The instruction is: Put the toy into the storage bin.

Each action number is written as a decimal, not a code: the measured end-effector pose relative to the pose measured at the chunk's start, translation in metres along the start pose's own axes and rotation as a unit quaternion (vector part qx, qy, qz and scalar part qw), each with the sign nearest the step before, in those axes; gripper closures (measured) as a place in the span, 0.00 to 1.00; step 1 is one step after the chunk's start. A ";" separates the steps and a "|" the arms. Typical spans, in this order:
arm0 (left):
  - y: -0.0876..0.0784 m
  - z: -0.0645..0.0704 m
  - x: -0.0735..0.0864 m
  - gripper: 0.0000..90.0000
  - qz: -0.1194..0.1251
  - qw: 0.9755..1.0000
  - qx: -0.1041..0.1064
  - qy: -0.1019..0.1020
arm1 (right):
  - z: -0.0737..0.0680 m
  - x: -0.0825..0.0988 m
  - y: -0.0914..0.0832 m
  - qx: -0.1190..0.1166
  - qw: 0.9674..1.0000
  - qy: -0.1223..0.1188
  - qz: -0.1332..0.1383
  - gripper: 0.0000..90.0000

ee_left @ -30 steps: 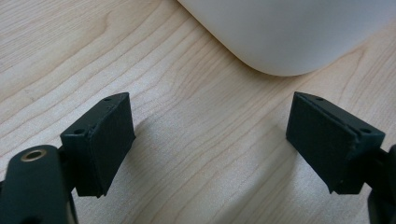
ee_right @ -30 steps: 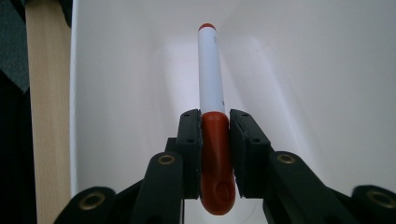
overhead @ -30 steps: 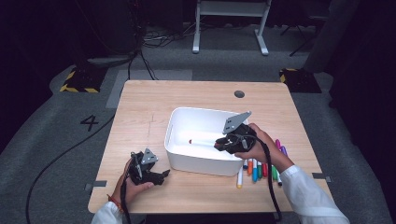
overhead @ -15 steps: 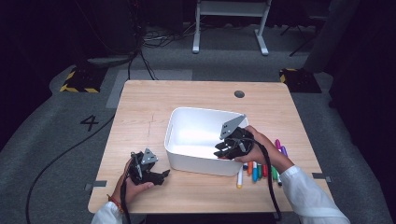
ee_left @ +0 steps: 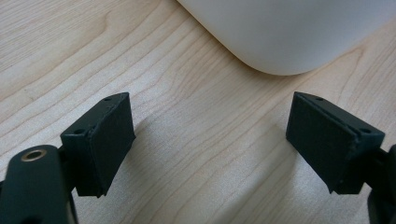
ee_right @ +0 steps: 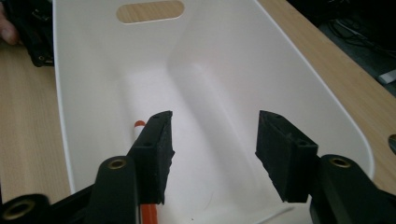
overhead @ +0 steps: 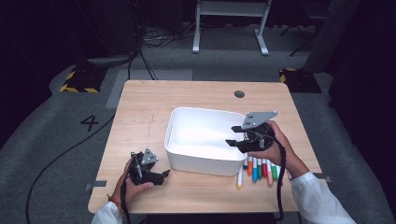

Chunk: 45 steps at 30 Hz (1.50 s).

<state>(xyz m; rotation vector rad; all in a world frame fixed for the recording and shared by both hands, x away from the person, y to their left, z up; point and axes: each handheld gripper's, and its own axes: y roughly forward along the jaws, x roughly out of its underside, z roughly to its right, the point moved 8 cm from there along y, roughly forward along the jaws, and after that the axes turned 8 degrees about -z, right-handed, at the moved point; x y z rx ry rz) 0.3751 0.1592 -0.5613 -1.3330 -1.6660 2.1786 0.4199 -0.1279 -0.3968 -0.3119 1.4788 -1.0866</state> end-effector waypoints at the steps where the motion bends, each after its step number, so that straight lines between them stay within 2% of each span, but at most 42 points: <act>1: 0.000 0.000 0.000 0.17 0.000 1.000 0.000 0.000 | 0.002 0.002 -0.005 0.009 1.000 0.005 0.006 0.47; 3: 0.000 0.000 0.000 0.17 0.000 1.000 0.000 0.000 | 0.007 0.007 -0.012 0.025 0.999 0.014 0.013 0.45; 5: 0.000 0.000 0.000 0.17 0.001 1.000 0.000 -0.001 | 0.009 0.013 -0.019 0.038 0.999 0.033 0.021 0.43; 6: 0.000 0.000 0.000 0.17 0.000 1.000 0.000 0.000 | 0.012 0.017 -0.023 0.048 0.998 0.029 0.024 0.43; 9: 0.000 0.001 0.000 0.17 0.000 1.000 0.000 -0.001 | 0.020 0.031 -0.035 0.074 0.995 0.051 0.035 0.43; 12: 0.000 0.000 0.000 0.17 0.000 1.000 0.000 -0.001 | 0.029 0.047 -0.045 0.086 0.993 0.068 0.042 0.43; 15: 0.000 0.000 0.000 0.17 0.000 1.000 0.000 -0.001 | 0.036 0.063 -0.051 0.102 0.991 0.077 0.037 0.42; 20: 0.000 0.000 0.000 0.17 0.000 1.000 0.000 0.000 | 0.048 0.096 -0.057 0.129 0.986 0.104 0.027 0.42; 22: 0.000 0.000 0.000 0.17 0.000 1.000 0.000 -0.001 | 0.052 0.111 -0.057 0.134 0.984 0.114 0.016 0.42; 27: 0.000 0.000 0.000 0.17 0.001 1.000 -0.002 -0.001 | 0.066 0.150 -0.053 0.158 0.975 0.154 -0.004 0.43; 28: 0.000 0.000 0.000 0.17 0.001 1.000 -0.004 -0.002 | 0.068 0.155 -0.053 0.160 0.975 0.156 -0.007 0.43; 29: 0.000 0.000 0.000 0.17 0.000 1.000 0.000 -0.001 | 0.071 0.163 -0.051 0.161 0.972 0.169 -0.008 0.43; 33: 0.000 0.000 0.000 0.17 0.000 1.000 0.000 0.000 | 0.080 0.187 -0.043 0.161 0.967 0.195 -0.021 0.43; 34: 0.000 0.000 0.000 0.17 0.001 1.000 -0.001 -0.001 | 0.081 0.191 -0.040 0.164 0.965 0.203 -0.023 0.43; 38: 0.000 0.000 0.000 0.17 0.000 1.000 0.000 -0.001 | 0.083 0.208 -0.029 0.159 0.962 0.218 -0.038 0.44; 43: 0.000 0.000 0.000 0.17 0.001 1.000 0.000 -0.001 | 0.085 0.222 -0.019 0.162 0.959 0.225 -0.057 0.45; 44: 0.000 0.000 0.000 0.17 0.000 1.000 0.000 0.000 | 0.085 0.225 -0.017 0.162 0.958 0.230 -0.060 0.47; 45: 0.000 0.000 0.000 0.17 0.000 1.000 0.000 0.000 | 0.085 0.227 -0.016 0.161 0.958 0.229 -0.062 0.48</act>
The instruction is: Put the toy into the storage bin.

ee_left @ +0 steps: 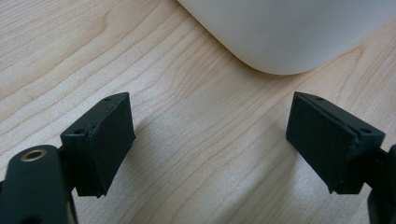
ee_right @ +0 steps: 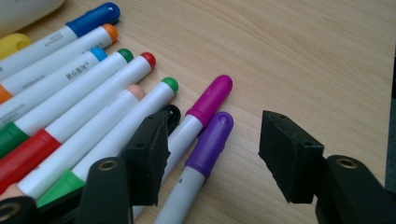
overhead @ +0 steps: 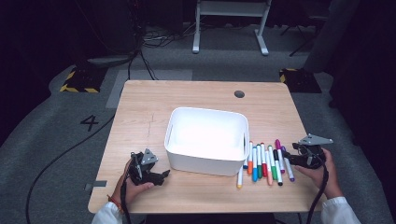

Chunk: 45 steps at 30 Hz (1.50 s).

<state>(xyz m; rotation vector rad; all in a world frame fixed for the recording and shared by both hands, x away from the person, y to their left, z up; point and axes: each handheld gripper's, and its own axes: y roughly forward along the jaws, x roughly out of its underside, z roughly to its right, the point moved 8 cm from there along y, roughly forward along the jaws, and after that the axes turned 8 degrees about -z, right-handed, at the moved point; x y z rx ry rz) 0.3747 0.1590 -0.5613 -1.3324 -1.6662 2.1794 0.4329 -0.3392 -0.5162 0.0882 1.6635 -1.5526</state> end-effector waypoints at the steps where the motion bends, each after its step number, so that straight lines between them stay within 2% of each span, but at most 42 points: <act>1: 0.000 0.000 0.000 0.17 0.000 1.000 0.000 0.000 | 0.001 0.003 0.003 -0.003 1.000 0.002 -0.004 0.48; 15: 0.000 0.000 0.000 0.17 0.000 1.000 0.000 -0.001 | 0.014 0.019 0.021 -0.005 0.999 0.036 -0.028 0.52; 21: 0.000 0.000 0.000 0.17 0.000 1.000 0.000 0.000 | 0.018 0.022 0.024 -0.010 0.998 0.052 -0.028 0.64; 26: 0.000 0.000 0.000 0.17 0.001 1.000 -0.002 -0.001 | 0.022 0.024 0.024 -0.012 0.998 0.057 -0.022 0.82; 28: 0.000 0.000 0.000 0.17 0.001 1.000 -0.001 -0.001 | 0.023 0.025 0.024 -0.011 0.998 0.058 -0.018 0.82; 31: 0.000 0.000 0.000 0.17 0.000 1.000 0.000 -0.001 | 0.024 0.025 0.023 -0.013 0.998 0.062 -0.010 0.83; 37: 0.000 0.000 0.000 0.17 0.000 1.000 0.000 -0.001 | 0.025 0.019 0.011 -0.023 0.997 0.072 0.028 0.83; 41: 0.000 0.000 0.000 0.17 0.000 1.000 0.000 -0.001 | 0.022 0.007 -0.004 -0.033 0.995 0.068 0.060 0.83; 43: 0.000 0.000 0.000 0.17 0.001 1.000 -0.001 -0.001 | 0.018 0.000 -0.014 -0.045 0.995 0.059 0.072 0.83; 45: 0.000 0.000 0.000 0.17 0.001 1.000 -0.002 -0.001 | 0.015 -0.006 -0.022 -0.046 0.994 0.047 0.082 0.83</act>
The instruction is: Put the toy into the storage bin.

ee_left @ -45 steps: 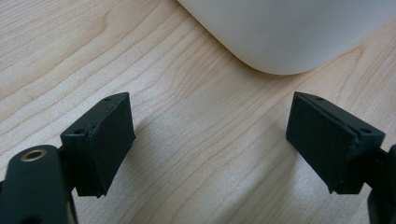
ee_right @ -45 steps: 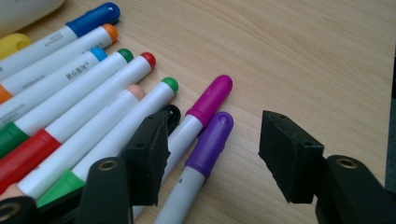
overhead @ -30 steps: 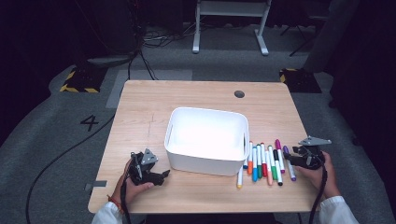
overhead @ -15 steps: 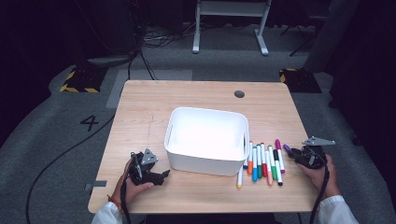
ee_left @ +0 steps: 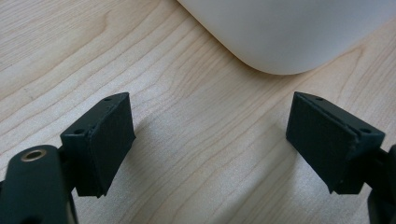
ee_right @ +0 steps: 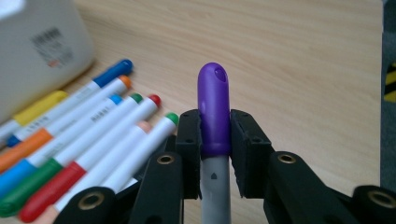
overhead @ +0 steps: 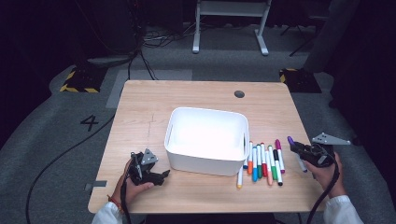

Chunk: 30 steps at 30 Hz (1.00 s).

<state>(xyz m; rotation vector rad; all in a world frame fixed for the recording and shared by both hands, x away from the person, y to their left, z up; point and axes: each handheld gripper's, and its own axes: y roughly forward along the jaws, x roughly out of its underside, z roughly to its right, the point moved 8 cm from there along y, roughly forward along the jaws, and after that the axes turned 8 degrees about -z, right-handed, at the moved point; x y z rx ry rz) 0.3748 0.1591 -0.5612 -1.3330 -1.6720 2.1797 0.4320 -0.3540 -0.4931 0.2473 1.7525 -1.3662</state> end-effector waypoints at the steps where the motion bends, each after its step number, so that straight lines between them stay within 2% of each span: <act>1: 0.000 0.000 0.000 0.17 0.000 1.000 0.002 0.000 | -0.004 -0.005 -0.004 -0.005 1.000 -0.003 0.006 0.83; 8: 0.000 0.000 0.000 0.17 0.000 1.000 0.002 0.000 | -0.030 -0.043 -0.031 -0.029 0.998 -0.042 0.042 0.83; 15: 0.000 0.000 0.000 0.17 0.000 1.000 0.003 0.000 | -0.058 -0.080 -0.047 -0.058 0.993 -0.078 0.065 0.83; 22: 0.000 0.000 0.000 0.17 0.000 1.000 0.003 0.000 | -0.093 -0.116 -0.051 -0.088 0.986 -0.120 0.072 0.83; 29: 0.000 0.000 0.000 0.17 0.000 1.000 0.003 0.000 | -0.121 -0.144 -0.052 -0.112 0.980 -0.147 0.076 0.83; 30: 0.000 0.000 0.000 0.17 0.000 1.000 0.003 0.000 | -0.125 -0.147 -0.053 -0.116 0.980 -0.145 0.077 0.83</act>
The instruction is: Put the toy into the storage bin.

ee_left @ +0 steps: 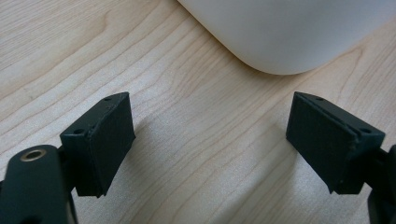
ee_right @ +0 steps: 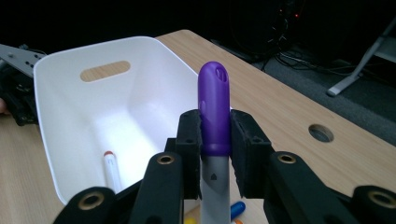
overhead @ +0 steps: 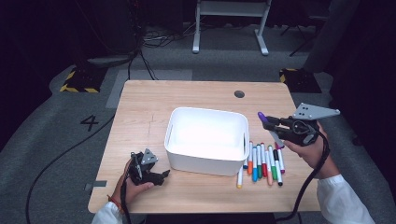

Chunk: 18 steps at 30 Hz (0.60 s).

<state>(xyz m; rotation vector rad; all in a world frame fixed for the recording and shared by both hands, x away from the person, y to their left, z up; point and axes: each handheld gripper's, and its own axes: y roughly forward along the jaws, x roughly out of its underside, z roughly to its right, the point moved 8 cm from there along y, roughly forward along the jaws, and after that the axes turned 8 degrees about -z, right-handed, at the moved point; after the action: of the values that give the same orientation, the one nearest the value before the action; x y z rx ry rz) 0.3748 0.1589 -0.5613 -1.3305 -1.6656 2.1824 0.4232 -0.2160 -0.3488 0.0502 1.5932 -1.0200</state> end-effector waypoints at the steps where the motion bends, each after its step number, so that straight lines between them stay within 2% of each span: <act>1: 0.000 0.000 0.000 0.17 0.000 1.000 0.000 0.000 | -0.004 -0.006 0.002 -0.005 1.000 -0.002 0.000 0.83; 6: 0.000 0.000 0.000 0.17 0.000 1.000 0.000 0.000 | -0.017 -0.025 0.013 -0.017 1.000 -0.024 -0.004 0.83; 8: 0.000 0.000 0.000 0.17 0.000 1.000 0.000 0.000 | -0.024 -0.032 0.018 -0.025 0.999 -0.024 -0.004 0.83; 9: 0.000 0.000 0.000 0.17 0.000 1.000 0.000 0.000 | -0.025 -0.034 0.020 -0.027 0.999 -0.033 -0.004 0.83; 10: 0.000 0.000 0.000 0.17 0.000 1.000 0.000 0.000 | -0.028 -0.036 0.022 -0.034 0.999 -0.029 -0.005 0.83; 18: 0.000 0.000 0.000 0.17 0.000 1.000 0.000 0.000 | -0.045 -0.048 0.041 -0.057 0.997 -0.046 -0.011 0.83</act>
<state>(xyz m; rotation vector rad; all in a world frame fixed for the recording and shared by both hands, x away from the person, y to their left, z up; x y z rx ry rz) 0.3748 0.1589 -0.5613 -1.3321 -1.6657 2.1815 0.4255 -0.1394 -0.3356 -0.0915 1.5672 -0.9346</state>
